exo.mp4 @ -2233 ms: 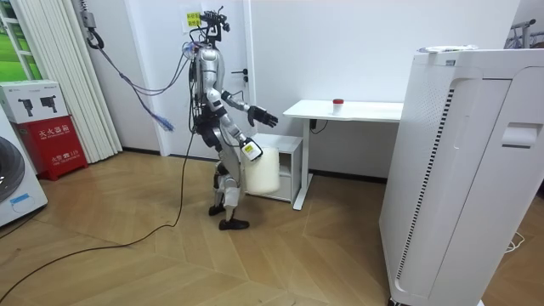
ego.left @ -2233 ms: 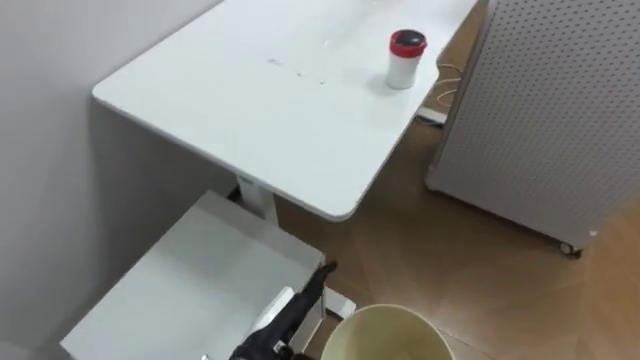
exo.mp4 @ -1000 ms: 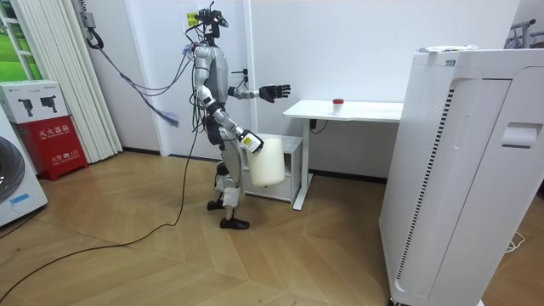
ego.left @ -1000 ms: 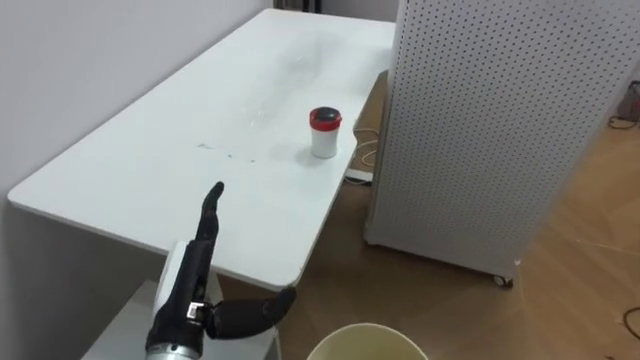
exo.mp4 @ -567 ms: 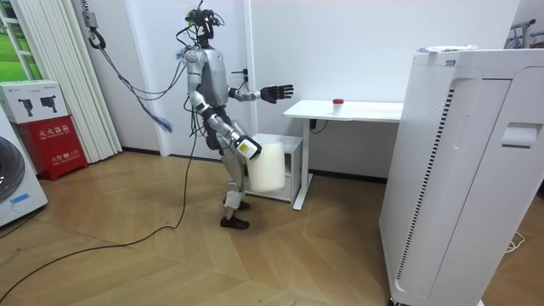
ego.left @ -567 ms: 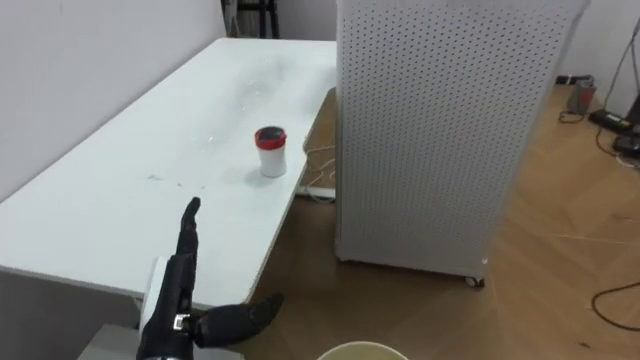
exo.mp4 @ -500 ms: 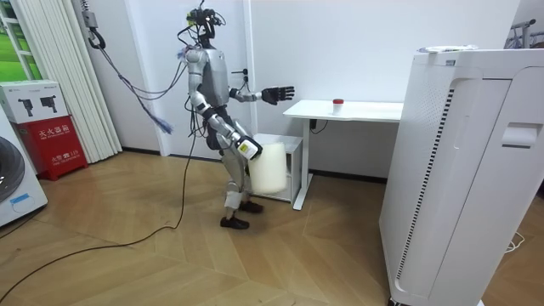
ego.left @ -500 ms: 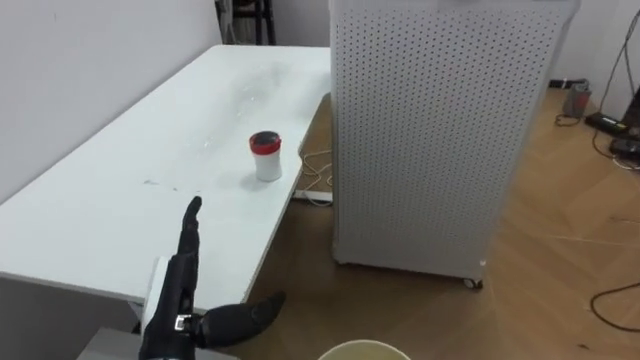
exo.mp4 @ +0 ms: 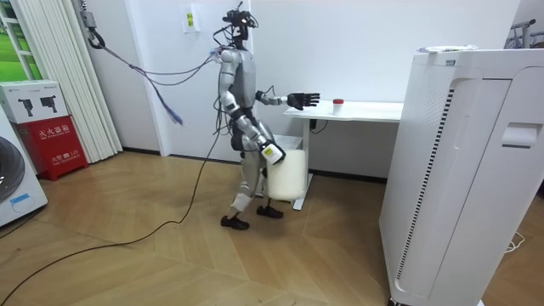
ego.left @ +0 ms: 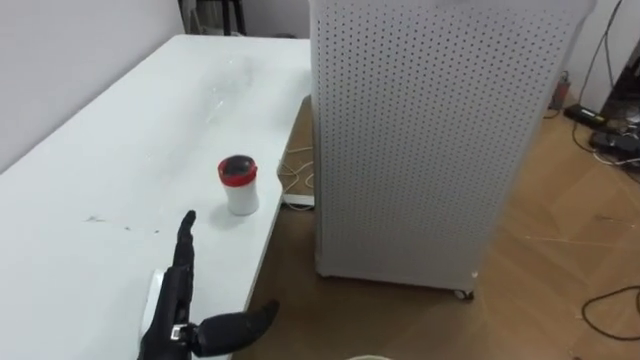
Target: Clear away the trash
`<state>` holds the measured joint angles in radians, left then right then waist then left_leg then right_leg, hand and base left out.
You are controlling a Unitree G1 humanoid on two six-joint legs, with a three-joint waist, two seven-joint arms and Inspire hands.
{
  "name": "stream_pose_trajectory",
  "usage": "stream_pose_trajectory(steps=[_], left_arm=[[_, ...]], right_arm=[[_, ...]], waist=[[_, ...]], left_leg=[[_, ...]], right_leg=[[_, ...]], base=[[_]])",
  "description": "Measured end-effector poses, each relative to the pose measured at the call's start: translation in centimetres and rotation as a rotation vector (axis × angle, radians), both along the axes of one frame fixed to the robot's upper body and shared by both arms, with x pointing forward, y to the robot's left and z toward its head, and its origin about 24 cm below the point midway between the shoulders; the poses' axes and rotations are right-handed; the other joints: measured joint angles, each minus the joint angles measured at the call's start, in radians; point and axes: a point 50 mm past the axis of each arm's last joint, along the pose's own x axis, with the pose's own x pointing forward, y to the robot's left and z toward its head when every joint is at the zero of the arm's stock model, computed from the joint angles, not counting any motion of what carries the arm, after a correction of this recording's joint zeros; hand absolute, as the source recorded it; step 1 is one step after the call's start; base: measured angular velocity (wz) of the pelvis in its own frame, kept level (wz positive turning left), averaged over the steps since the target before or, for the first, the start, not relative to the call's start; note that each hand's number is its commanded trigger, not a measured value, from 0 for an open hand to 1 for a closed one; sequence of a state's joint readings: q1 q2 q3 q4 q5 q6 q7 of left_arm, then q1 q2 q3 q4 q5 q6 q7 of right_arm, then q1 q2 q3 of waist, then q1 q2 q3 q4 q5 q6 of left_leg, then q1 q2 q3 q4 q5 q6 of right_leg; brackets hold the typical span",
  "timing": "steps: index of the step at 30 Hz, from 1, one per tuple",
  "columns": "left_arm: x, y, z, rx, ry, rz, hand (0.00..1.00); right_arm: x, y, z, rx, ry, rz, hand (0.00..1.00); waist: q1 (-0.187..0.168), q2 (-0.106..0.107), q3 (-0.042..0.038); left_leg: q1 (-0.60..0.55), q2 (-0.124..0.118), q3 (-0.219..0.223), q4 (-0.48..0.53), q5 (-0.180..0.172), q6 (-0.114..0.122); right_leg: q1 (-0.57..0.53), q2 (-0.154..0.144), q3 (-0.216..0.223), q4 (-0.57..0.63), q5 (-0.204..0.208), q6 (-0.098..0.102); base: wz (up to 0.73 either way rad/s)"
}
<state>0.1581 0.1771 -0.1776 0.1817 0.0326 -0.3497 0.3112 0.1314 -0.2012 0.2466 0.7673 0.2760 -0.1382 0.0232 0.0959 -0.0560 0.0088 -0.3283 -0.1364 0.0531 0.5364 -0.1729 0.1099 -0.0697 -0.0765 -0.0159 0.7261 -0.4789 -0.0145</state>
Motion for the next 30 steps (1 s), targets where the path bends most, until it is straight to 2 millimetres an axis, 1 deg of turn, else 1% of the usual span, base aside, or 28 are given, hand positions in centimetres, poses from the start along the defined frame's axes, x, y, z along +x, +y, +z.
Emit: stream_pose_trajectory(steps=[1, 2, 3, 4, 5, 6, 7, 8, 9, 10, 11, 12, 13, 14, 15, 16, 18, 19, 21, 24, 28, 30], left_arm=[[0.0, 0.0, 0.1, -0.002, -0.005, 0.0, 0.0], [0.2, 0.0, 0.2, 0.0, -0.012, -0.001, 0.0], [0.4, -0.1, 0.4, 0.001, -0.022, -0.001, 0.0], [0.5, -0.1, 0.5, 0.001, -0.026, 0.0, 0.0], [0.6, 0.0, 0.6, 0.002, -0.033, 0.005, 0.0], [0.8, 0.1, 0.8, 0.005, -0.044, 0.02, 0.0], [0.8, 0.1, 0.9, 0.008, -0.049, 0.028, 0.0], [1.0, 0.2, 1.1, 0.008, -0.06, 0.035, 0.0], [1.0, 0.3, 1.2, 0.005, -0.07, 0.046, 0.0], [1.0, 0.3, 1.2, 0.003, -0.071, 0.052, 0.0], [1.0, 0.4, 1.2, 0.001, -0.073, 0.061, 0.0], [1.0, 0.4, 1.2, 0.004, -0.075, 0.07, 0.0], [0.9, 0.4, 1.2, 0.004, -0.073, 0.071, 0.0], [0.9, 0.5, 1.1, 0.007, -0.072, 0.074, 0.0], [0.8, 0.5, 1.1, 0.009, -0.072, 0.078, 0.0], [0.8, 0.6, 1.1, 0.011, -0.073, 0.081, 0.0], [0.7, 0.7, 1.1, 0.011, -0.075, 0.103, 0.0], [0.7, 0.7, 1.1, 0.012, -0.075, 0.108, 0.0], [0.7, 0.7, 1.1, 0.011, -0.076, 0.111, 0.0], [0.7, 0.7, 1.4, 0.014, -0.083, 0.106, 0.0], [0.8, 1.3, 1.6, 0.026, -0.091, 0.129, 0.0], [0.8, 1.5, 1.9, 0.026, -0.103, 0.142, 0.0]], right_arm=[[0.2, 0.1, 0.1, 0.002, -0.007, 0.003, 1.0], [0.5, 0.4, 0.2, 0.008, -0.016, 0.008, 1.0], [0.8, 0.6, 0.3, 0.012, -0.029, 0.011, 1.0], [1.0, 0.7, 0.4, 0.012, -0.036, 0.013, 1.0], [1.2, 0.7, 0.6, 0.01, -0.047, 0.012, 1.0], [1.4, 0.7, 0.8, 0.007, -0.056, 0.016, 1.0], [1.4, 0.7, 0.8, 0.008, -0.058, 0.018, 1.0], [1.4, 0.7, 0.7, 0.007, -0.056, 0.019, 1.0], [1.2, 0.7, 0.6, 0.007, -0.049, 0.02, 1.0], [1.1, 0.7, 0.6, 0.007, -0.046, 0.021, 1.0], [1.0, 0.9, 0.5, 0.007, -0.041, 0.029, 1.0], [0.9, 1.0, 0.5, 0.006, -0.04, 0.038, 1.0], [0.9, 1.1, 0.5, 0.006, -0.038, 0.041, 1.0], [0.9, 1.1, 0.5, 0.004, -0.039, 0.046, 1.0], [1.1, 0.9, 0.6, 0.001, -0.042, 0.05, 1.0], [1.1, 0.8, 0.6, -0.002, -0.044, 0.05, 1.0], [1.0, 0.4, 0.7, -0.013, -0.042, 0.055, 1.0], [1.1, 0.4, 0.7, -0.013, -0.042, 0.059, 1.0], [1.1, 0.2, 0.8, -0.015, -0.044, 0.067, 1.0], [1.1, 0.0, 0.8, -0.021, -0.043, 0.09, 1.0], [1.2, 0.1, 0.9, -0.019, -0.043, 0.105, 1.0], [1.1, 0.3, 0.8, -0.009, -0.04, 0.123, 1.0]], waist=[[0.001, 0.003, 0.0006], [0.0, 0.007, 0.0018], [0.001, 0.018, 0.008], [0.004, 0.025, 0.0097], [0.002, 0.037, 0.0097], [0.007, 0.046, 0.0122], [0.008, 0.049, 0.0144], [0.009, 0.057, 0.0172], [0.01, 0.063, 0.0145], [0.012, 0.062, 0.0142], [0.011, 0.058, 0.0135], [-0.001, 0.055, 0.0127], [-0.008, 0.056, 0.0115], [-0.004, 0.051, 0.0069], [-0.003, 0.047, 0.0044], [-0.002, 0.046, 0.0041], [0.008, 0.041, 0.0013], [0.013, 0.039, -0.0005], [0.022, 0.039, -0.0015], [0.024, 0.036, -0.0032], [0.027, 0.033, -0.0041], [0.021, 0.027, -0.0065]], left_leg=[[0.001, -0.001, 0.006, 0.021, -0.018, 0.004], [0.012, 0.0, 0.015, 0.056, -0.054, 0.012], [0.029, 0.001, 0.014, 0.075, -0.087, 0.018], [0.038, 0.003, 0.013, 0.079, -0.103, 0.02], [0.056, 0.005, 0.008, 0.074, -0.119, 0.024], [0.073, 0.006, 0.008, 0.057, -0.126, 0.025], [0.083, 0.006, 0.008, 0.045, -0.127, 0.025], [0.096, 0.011, 0.0, 0.026, -0.126, 0.025], [0.107, 0.022, -0.004, 0.006, -0.125, 0.022], [0.114, 0.025, -0.007, -0.005, -0.123, 0.019], [0.127, 0.031, -0.018, -0.021, -0.123, 0.013], [0.138, 0.037, -0.041, -0.024, -0.13, 0.001], [0.147, 0.04, -0.059, -0.029, -0.131, -0.006], [0.173, 0.051, -0.069, -0.061, -0.126, -0.018], [0.193, 0.063, -0.082, -0.09, -0.12, -0.028], [0.203, 0.07, -0.084, -0.101, -0.118, -0.031], [0.235, 0.09, -0.086, -0.136, -0.115, -0.039], [0.241, 0.093, -0.086, -0.144, -0.114, -0.041], [0.27, 0.105, -0.086, -0.177, -0.112, -0.045], [0.296, 0.111, -0.087, -0.212, -0.108, -0.052], [0.321, 0.117, -0.092, -0.236, -0.107, -0.053], [0.323, 0.118, -0.095, -0.237, -0.107, -0.054]], right_leg=[[-0.024, -0.01, -0.008, 0.066, 0.013, 0.023], [-0.058, -0.03, -0.029, 0.181, 0.052, 0.055], [-0.087, -0.047, -0.052, 0.265, 0.106, 0.069], [-0.104, -0.052, -0.057, 0.301, 0.139, 0.074], [-0.129, -0.065, -0.071, 0.348, 0.18, 0.074], [-0.16, -0.082, -0.076, 0.35, 0.156, 0.073], [-0.18, -0.093, -0.082, 0.342, 0.138, 0.07], [-0.213, -0.102, -0.088, 0.279, 0.108, 0.067], [-0.238, -0.102, -0.095, 0.168, 0.102, 0.067], [-0.246, -0.1, -0.095, 0.099, 0.103, 0.067], [-0.245, -0.092, -0.095, -0.053, 0.122, 0.066], [-0.235, -0.079, -0.091, -0.138, 0.229, 0.065], [-0.219, -0.076, -0.097, -0.15, 0.235, 0.059], [-0.189, -0.057, -0.114, -0.186, 0.238, 0.05], [-0.16, -0.041, -0.125, -0.22, 0.245, 0.041], [-0.146, -0.037, -0.128, -0.236, 0.249, 0.038], [-0.104, -0.008, -0.13, -0.292, 0.255, 0.031], [-0.098, -0.004, -0.13, -0.302, 0.256, 0.03], [-0.068, 0.011, -0.131, -0.341, 0.262, 0.026], [-0.042, 0.019, -0.137, -0.374, 0.263, 0.025], [-0.011, 0.026, -0.149, -0.407, 0.263, 0.025], [-0.002, 0.028, -0.149, -0.422, 0.263, 0.025]], base=[[-0.1], [-0.07], [-0.09], [-0.12], [-0.19], [-0.17], [-0.06], [0.08], [0.07], [0.1], [0.25], [0.41], [0.37], [0.23], [0.11], [0.09], [-0.03], [-0.11], [-0.08], [0.0], [0.02], [0.09]])
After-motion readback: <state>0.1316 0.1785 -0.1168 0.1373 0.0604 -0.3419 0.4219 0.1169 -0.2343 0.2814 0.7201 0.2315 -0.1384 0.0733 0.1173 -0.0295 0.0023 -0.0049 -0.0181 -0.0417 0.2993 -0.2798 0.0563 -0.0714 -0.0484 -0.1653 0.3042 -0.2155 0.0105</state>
